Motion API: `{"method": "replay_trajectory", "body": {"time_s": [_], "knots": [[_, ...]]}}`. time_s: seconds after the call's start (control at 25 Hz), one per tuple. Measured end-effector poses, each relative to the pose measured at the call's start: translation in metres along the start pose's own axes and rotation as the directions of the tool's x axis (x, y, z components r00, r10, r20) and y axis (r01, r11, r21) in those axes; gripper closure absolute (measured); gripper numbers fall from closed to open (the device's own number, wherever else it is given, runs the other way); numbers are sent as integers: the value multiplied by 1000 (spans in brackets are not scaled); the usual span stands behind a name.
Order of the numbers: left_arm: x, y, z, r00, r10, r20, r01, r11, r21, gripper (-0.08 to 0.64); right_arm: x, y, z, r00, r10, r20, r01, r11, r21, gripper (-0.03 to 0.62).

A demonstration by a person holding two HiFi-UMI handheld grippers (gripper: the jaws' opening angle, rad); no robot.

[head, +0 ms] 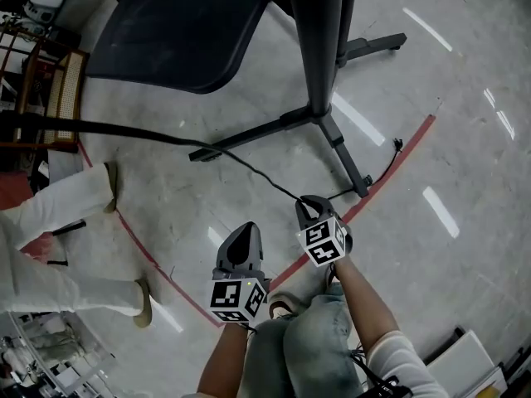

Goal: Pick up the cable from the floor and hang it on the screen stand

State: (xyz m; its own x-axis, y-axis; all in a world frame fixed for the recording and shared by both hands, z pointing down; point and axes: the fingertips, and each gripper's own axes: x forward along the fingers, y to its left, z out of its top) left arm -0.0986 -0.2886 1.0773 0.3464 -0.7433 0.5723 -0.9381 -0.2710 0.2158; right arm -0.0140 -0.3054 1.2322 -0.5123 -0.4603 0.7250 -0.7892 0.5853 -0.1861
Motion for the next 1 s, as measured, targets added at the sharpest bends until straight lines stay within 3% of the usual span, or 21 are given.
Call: {"method": "replay_trajectory", "body": {"time_s": [0.2, 0.4, 0.52, 0.8, 1.0], "knots": [[-18, -10, 10, 1000, -6, -24, 5, 1000, -8, 555, -37, 1, 2, 1000, -12, -25, 13, 999, 40, 560], [-51, -45, 38, 997, -50, -55, 50, 999, -7, 555, -115, -6, 16, 997, -74, -23, 76, 994, 85, 560], [-76, -71, 60, 995, -83, -61, 83, 997, 1, 555, -168, -2, 40, 996, -80, 46, 74, 990, 116, 561], [-134, -121, 116, 992, -121, -40, 122, 992, 20, 555, -268, 27, 103, 983, -132, 125, 123, 989, 79, 561], [-200, -148, 155, 989, -135, -55, 136, 991, 18, 555, -353, 46, 149, 963, -212, 169, 193, 974, 122, 561]]}}
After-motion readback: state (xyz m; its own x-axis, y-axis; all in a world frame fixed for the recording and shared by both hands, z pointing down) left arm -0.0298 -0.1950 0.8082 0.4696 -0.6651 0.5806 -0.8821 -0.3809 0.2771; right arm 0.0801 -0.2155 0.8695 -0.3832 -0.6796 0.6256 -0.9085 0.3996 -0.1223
